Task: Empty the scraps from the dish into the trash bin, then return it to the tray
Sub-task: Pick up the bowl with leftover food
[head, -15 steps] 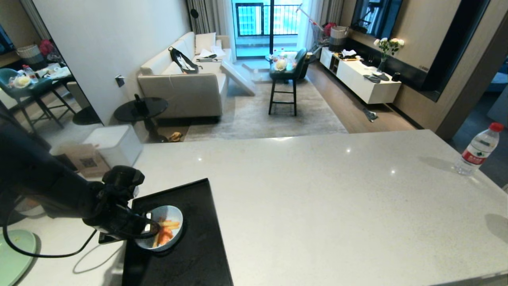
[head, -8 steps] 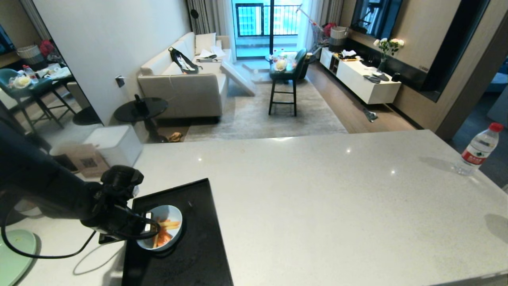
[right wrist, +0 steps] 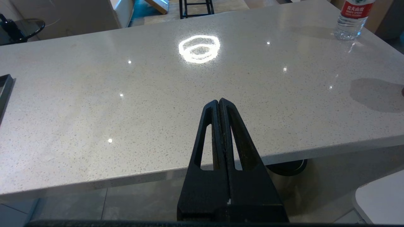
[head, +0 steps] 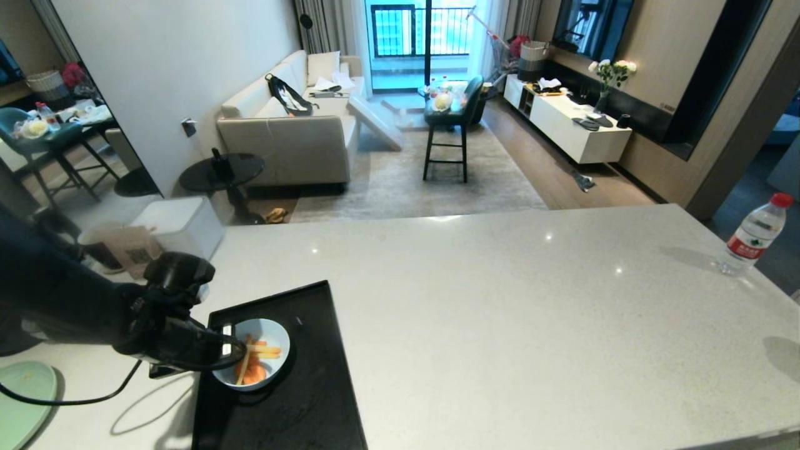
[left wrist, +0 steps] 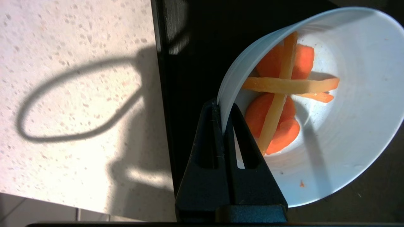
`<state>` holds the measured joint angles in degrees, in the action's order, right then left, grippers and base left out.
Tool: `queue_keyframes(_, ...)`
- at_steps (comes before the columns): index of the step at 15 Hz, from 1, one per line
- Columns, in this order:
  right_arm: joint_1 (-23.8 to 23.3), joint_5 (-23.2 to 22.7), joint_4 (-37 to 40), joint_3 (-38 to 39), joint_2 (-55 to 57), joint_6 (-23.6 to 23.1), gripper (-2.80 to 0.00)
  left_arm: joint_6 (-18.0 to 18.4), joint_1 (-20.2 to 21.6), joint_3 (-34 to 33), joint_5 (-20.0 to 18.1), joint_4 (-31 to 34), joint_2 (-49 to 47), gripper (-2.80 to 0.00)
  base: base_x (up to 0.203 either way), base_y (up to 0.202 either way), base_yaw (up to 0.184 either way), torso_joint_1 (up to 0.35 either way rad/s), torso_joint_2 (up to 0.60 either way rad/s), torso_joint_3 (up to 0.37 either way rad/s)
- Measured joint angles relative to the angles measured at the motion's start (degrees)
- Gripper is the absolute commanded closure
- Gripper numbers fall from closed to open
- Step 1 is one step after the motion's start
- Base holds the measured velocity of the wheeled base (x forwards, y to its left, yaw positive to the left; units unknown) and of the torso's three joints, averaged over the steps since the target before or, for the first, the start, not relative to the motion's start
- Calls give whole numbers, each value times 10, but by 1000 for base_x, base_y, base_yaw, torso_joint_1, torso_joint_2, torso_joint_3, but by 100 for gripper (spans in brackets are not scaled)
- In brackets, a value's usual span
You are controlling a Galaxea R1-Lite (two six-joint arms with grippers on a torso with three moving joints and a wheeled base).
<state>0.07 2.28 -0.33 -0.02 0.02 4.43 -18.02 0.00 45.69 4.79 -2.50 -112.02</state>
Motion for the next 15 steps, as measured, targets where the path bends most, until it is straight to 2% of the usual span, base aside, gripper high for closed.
queue_keyframes(8, 0, 0, 0, 0, 0, 0, 0, -57, 8, -107, -26, 4, 97, 0, 0, 0, 0, 0, 0, 0)
queue_keyframes(11, 0, 0, 0, 0, 0, 0, 0, -60, 13, -131, -30, 39, 151, 0, 0, 0, 0, 0, 0, 0)
queue_keyframes(15, 0, 0, 0, 0, 0, 0, 0, -60, 17, -150, -40, 131, 257, 0, 0, 0, 0, 0, 0, 0)
